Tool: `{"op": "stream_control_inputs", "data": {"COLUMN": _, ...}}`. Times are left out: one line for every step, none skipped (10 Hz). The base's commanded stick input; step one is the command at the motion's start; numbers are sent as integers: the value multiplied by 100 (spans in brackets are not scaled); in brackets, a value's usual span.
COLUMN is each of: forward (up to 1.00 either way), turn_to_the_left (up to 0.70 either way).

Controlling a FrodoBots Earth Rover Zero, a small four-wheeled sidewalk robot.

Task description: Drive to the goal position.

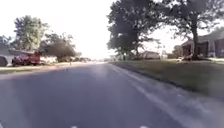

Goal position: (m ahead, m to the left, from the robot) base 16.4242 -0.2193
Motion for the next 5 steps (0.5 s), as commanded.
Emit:
{"op": "stream_control_inputs", "data": {"forward": 100, "turn_to_the_left": 40}}
{"op": "stream_control_inputs", "data": {"forward": 100, "turn_to_the_left": 30}}
{"op": "stream_control_inputs", "data": {"forward": 100, "turn_to_the_left": 13}}
{"op": "stream_control_inputs", "data": {"forward": 100, "turn_to_the_left": 3}}
{"op": "stream_control_inputs", "data": {"forward": 100, "turn_to_the_left": 6}}
